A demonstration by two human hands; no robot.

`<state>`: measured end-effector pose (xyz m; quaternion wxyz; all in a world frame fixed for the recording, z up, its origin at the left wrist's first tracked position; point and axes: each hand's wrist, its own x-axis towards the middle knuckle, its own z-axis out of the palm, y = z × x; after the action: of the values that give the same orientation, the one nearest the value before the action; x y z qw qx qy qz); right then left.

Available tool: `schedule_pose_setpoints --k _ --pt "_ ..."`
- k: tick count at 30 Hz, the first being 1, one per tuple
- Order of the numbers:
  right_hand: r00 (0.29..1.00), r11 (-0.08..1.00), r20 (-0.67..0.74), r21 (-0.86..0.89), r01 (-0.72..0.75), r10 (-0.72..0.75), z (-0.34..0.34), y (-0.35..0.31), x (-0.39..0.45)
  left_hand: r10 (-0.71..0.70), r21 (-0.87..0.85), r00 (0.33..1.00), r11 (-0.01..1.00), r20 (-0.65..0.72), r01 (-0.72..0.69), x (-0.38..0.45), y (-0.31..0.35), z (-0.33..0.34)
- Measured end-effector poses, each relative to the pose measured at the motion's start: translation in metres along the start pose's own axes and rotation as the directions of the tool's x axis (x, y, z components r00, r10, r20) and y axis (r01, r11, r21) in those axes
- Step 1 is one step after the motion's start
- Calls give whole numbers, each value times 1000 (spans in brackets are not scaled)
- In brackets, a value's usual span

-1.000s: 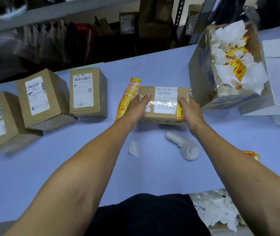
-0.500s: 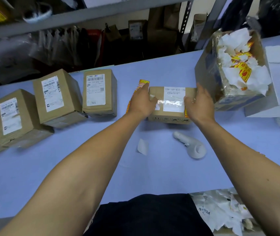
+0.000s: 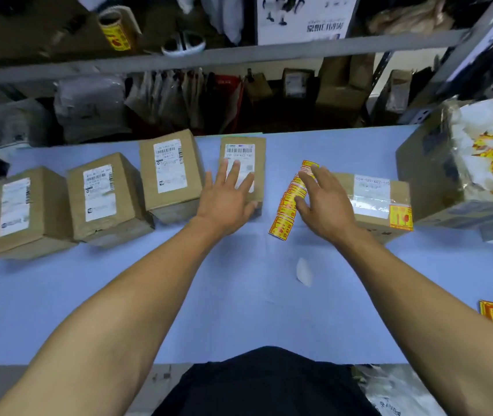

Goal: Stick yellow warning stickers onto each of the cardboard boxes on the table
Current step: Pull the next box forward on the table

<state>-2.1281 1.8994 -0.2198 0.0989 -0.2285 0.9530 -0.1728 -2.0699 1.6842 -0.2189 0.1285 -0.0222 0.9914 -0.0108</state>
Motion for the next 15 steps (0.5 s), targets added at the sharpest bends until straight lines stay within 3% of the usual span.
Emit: schedule_pose_setpoints --k 9,15 --pt "995 999 95 -21 39 -36 36 -32 56 -34 -34 998 999 44 36 34 -33 9" --pt "978 996 209 86 -12 -6 58 -35 75 0 -120 975 992 222 27 60 -38 27"
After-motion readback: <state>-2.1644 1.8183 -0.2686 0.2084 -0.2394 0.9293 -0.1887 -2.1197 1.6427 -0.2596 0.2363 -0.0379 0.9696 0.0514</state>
